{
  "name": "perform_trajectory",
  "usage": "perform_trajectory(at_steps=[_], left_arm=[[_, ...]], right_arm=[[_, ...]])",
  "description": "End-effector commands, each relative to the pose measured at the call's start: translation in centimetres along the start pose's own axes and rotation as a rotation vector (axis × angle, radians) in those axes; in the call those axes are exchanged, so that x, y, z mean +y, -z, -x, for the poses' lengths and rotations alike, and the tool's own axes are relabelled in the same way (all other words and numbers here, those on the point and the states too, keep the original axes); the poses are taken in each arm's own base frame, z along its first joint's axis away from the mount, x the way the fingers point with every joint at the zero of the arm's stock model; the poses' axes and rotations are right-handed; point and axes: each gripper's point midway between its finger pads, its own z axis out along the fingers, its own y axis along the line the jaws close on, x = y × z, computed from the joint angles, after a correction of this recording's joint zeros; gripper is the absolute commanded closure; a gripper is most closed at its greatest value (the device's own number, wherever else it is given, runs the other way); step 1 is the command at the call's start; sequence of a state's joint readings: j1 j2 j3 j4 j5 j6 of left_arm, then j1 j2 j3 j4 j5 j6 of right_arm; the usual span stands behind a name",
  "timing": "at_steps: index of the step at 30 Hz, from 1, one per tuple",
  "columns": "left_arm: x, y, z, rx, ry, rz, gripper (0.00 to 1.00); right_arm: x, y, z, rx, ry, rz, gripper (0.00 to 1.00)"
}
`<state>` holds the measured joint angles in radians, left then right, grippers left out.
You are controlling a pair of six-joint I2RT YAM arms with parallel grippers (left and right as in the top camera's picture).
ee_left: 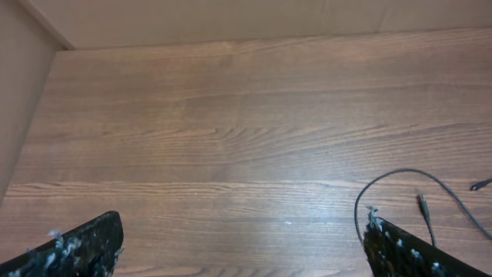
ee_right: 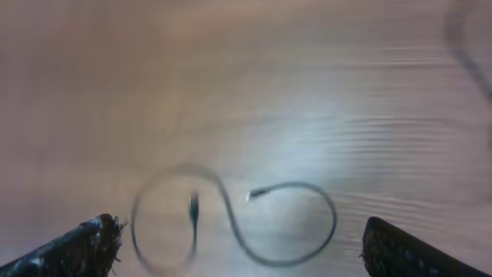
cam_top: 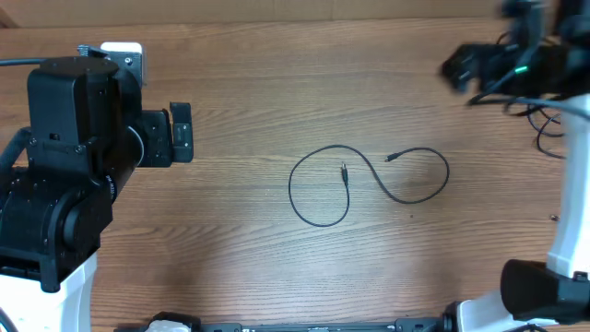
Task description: Untangle cables
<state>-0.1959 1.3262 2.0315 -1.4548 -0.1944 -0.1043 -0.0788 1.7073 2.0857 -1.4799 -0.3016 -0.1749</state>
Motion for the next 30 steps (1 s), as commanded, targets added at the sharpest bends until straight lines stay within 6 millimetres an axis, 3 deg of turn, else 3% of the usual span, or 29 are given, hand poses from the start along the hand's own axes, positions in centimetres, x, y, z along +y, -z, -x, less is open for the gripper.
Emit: perform_trajectory(at_steps=[1, 4, 8, 12, 19, 30], left_arm=[[-0.2, 0.4, 0.6, -0.025, 0.0, -0.015, 0.0], [-0.2, 0.4, 0.6, -0.026, 0.0, -0.015, 0.0], [-0.2, 0.4, 0.6, -0.026, 0.001, -0.015, 0.0], [-0.2, 0.3, 0.2, -0.011, -0.003, -0.013, 0.0], [-0.2, 0.3, -0.1, 0.002, -0.005, -0.012, 0.0], [-0.2, 0.3, -0.1, 0.003, -0.005, -0.012, 0.0]], right_arm=[[4.7, -1.5, -1.4, 0.05, 0.331, 0.114, 0.0], [7.7, -3.3, -3.7, 0.126, 0.479, 0.194, 0.0], [9.3, -6.9, -7.7, 0.234, 0.688, 0.279, 0.3], [8.6, -11.5, -10.9, 0.301, 0.646, 0.304, 0.3], [7.4, -18.8, -15.3, 0.312, 0.414, 0.305, 0.13], [6.6, -22.7, -20.9, 0.325, 0.331, 0.337, 0.16]])
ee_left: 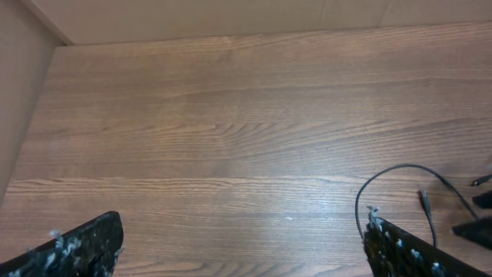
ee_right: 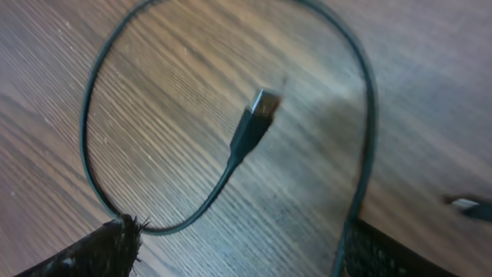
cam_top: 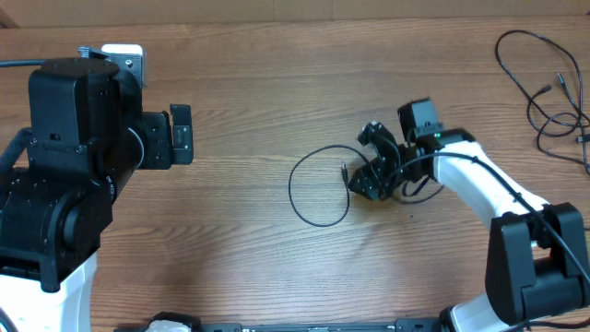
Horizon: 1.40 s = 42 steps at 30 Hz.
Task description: Untangle cables
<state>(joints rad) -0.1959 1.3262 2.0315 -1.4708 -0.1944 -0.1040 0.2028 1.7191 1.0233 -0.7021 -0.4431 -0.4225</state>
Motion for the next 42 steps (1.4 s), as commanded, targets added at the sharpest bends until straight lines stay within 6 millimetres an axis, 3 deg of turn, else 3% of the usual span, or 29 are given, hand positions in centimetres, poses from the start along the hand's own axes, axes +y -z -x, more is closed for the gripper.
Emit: perform_trajectory(at_steps=[1, 4, 7, 12, 18, 22, 25, 28, 32, 36, 42], left_arm=[[-0.2, 0.3, 0.3, -0.013, -0.001, -0.014, 0.0], [-0.6, 0.2, 0.3, -0.01, -0.003, -0.033, 0.0], [-2.4, -0.3, 1.1, -0.025, -0.021, -0.126, 0.0], [-4.2, -2.3, 2.3, -0.027, -0.061, -0.202, 0.0], [-8.7, -2.7, 5.2, -0.154, -0.255, -0.433, 0.0], [-9.4, -2.2, 7.4, -0.253, -0.273, -0.446, 0.0], [-8.6, -3.7, 8.2, -0.245, -0.225, -0.354, 0.0], [-7.8, -6.3, 7.1, -0.152, -0.152, -0.258, 0.0], [-10.2, -8.6, 5.3, -0.052, -0.195, -0.285, 0.0], [-12.1, -10.0, 4.6, -0.019, -0.236, -0.284, 0.0], [-15.1, -12.5, 2.5, 0.078, -0.274, -0.316, 0.0]], right_arm=[[0.3, -1.0, -1.3, 0.006, -0.048, 0.022, 0.16], [0.2, -1.7, -2.2, 0.008, -0.065, 0.023, 0.16], [0.3, -2.0, -2.8, 0.017, -0.069, 0.025, 0.16], [0.1, -2.0, -2.3, -0.001, -0.059, 0.019, 0.16], [-0.2, -1.3, -0.2, -0.05, -0.029, 0.007, 0.14], [-0.3, 0.1, 2.1, -0.084, -0.011, -0.005, 0.14], [-0.4, 1.0, 3.6, -0.113, 0.005, -0.016, 0.11], [-1.1, 1.2, 4.0, -0.123, 0.013, -0.052, 0.11], [-2.1, 1.2, 3.3, -0.09, 0.002, -0.114, 0.11], [-2.9, 1.0, 2.5, -0.063, -0.004, -0.156, 0.15], [-3.0, 0.6, 2.0, -0.053, -0.008, -0.156, 0.25]])
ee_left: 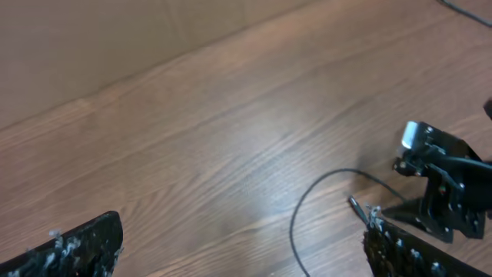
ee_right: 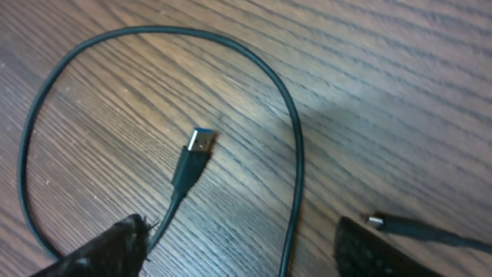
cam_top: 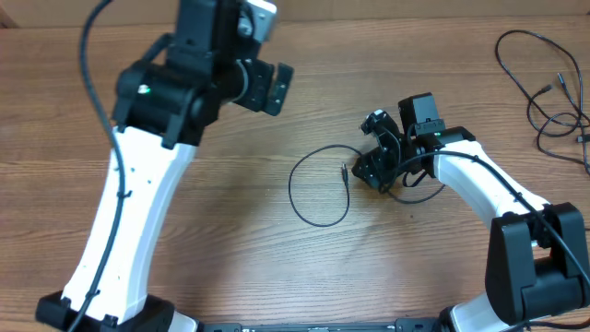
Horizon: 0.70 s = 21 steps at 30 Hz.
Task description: Untangle cables
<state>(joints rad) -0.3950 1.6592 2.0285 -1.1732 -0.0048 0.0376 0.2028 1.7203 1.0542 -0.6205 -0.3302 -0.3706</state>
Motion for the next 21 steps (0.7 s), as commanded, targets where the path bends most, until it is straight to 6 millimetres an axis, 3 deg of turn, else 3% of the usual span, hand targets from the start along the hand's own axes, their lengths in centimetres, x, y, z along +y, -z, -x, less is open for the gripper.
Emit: perform_trajectory(at_steps=[1, 8, 15, 21], left_arm=[[-0.6, -1.8, -1.3, 0.075, 0.025, 0.006, 0.0], [-0.9, -3.6, -6.4, 0.316, 0.084, 0.012, 0.0], [-2.3, -2.6, -9.2, 0.445, 0.116, -0.059, 0.01], [-2.2, -2.2, -10.0, 0.481, 0.115, -0.056, 0.0]], right_arm=[[-0.5, -0.2, -0.4, 0.01, -0.001, -0.022, 0.25], [-0.5, -0.2, -0.4, 0.012, -0.001, -0.025, 0.24], [-1.2, -0.2, -0.7, 0.027, -0.006, -0.065, 0.24], [-1.9, -0.5, -1.1, 0.047, -0.007, -0.099, 0.24]])
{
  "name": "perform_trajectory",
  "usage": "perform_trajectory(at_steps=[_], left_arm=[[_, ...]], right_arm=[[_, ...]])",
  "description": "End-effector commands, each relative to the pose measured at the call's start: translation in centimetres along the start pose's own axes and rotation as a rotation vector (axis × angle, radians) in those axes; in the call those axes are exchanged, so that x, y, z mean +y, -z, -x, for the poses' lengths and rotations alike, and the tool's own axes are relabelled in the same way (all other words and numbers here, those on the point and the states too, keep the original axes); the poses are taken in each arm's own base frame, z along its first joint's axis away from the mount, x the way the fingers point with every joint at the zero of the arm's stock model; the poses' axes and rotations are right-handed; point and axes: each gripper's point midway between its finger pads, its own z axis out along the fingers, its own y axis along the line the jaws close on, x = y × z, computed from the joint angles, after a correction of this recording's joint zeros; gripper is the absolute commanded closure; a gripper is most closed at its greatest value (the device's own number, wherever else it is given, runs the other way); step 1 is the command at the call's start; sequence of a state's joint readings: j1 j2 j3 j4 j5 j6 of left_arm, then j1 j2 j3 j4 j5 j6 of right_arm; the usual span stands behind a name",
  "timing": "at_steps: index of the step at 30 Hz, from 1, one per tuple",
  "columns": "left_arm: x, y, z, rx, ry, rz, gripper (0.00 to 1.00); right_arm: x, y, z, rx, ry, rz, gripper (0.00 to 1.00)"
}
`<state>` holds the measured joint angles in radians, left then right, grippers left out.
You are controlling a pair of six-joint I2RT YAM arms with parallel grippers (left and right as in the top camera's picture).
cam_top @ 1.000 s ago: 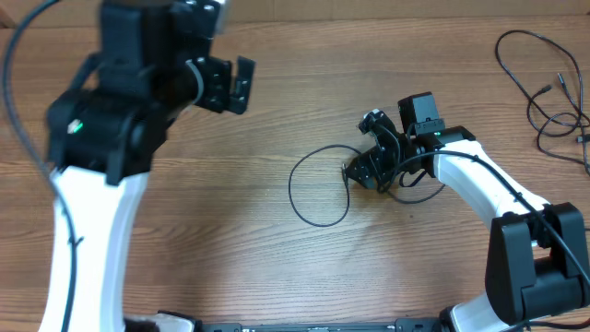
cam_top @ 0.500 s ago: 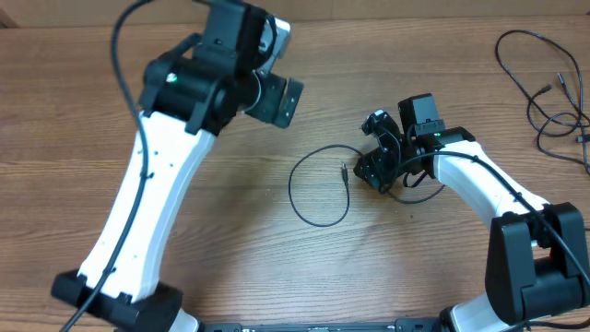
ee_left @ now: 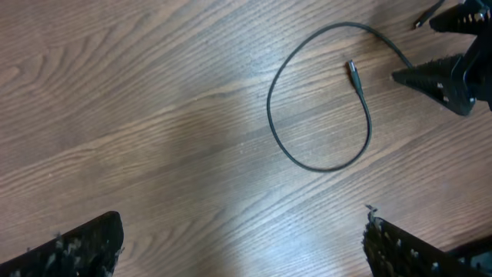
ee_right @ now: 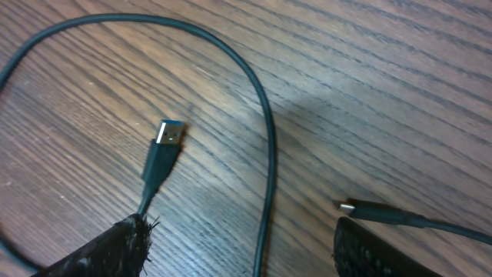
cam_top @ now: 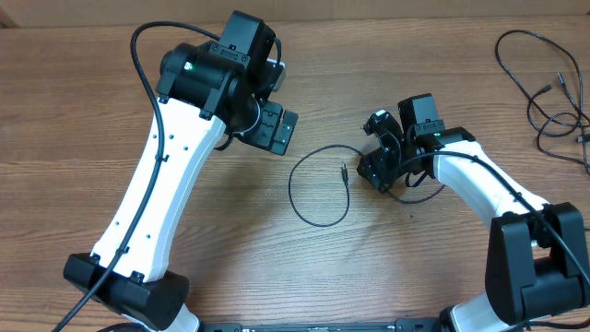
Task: Untangle cables
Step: 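Pull the last cable to the far right with the right gripper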
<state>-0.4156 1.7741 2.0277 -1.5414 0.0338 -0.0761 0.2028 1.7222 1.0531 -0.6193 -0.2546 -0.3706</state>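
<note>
One thin black cable [cam_top: 320,224] lies on the wooden table [cam_top: 433,267], curled into a loop with a USB plug [ee_right: 164,139] inside it. My right gripper [cam_top: 376,170] is low at the loop's right side, open, and its fingers [ee_right: 104,248] straddle the cable [ee_right: 269,154]. The cable's other small plug [ee_right: 355,206] lies by the right finger. My left gripper [cam_top: 274,127] hovers open above the table, left of and behind the loop. From above, the left wrist view takes in the whole loop [ee_left: 319,166] and the right gripper [ee_left: 450,77].
A separate bundle of black cables [cam_top: 544,88] lies at the back right corner. The left arm stretches from the front left across the table's middle left. The right arm's base stands at the front right.
My left arm has come nearer and lower, from over the back of the table to just left of the loop, its camera now looking down on it. The right gripper has barely shifted.
At first the left arm was folded at the left, the right arm was up at the back right, and the cable lay in an S. Then the right gripper was down, open astride the cable's middle. The left arm later stood over the table, now beside the loop.
</note>
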Motion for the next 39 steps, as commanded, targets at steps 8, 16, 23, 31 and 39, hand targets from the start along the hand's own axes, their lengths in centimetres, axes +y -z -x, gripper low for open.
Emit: perform_trajectory(at_steps=[8, 16, 23, 31, 39], left_arm=[[0.0, 0.2, 0.0, -0.005, 0.002, 0.008, 0.01], [0.2, 0.2, 0.1, -0.009, 0.002, 0.017, 0.01], [0.6, 0.2, 0.1, -0.007, -0.005, 0.042, 0.0], [0.7, 0.2, 0.3, -0.017, -0.005, 0.05, 0.0], [0.7, 0.2, 0.7, -0.033, -0.005, 0.048, 0.0]], right_arm=[[-1.1, -4.5, -3.4, 0.128, -0.034, -0.007, 0.24], [-1.1, -5.1, -4.0, 0.151, -0.044, 0.004, 0.96], [-0.2, -4.3, -3.3, 0.14, -0.054, 0.044, 0.96], [-0.6, 5.6, 5.8, -0.054, -0.099, -0.037, 0.96], [-1.0, 24.1, 14.5, -0.431, -0.21, -0.244, 0.96]])
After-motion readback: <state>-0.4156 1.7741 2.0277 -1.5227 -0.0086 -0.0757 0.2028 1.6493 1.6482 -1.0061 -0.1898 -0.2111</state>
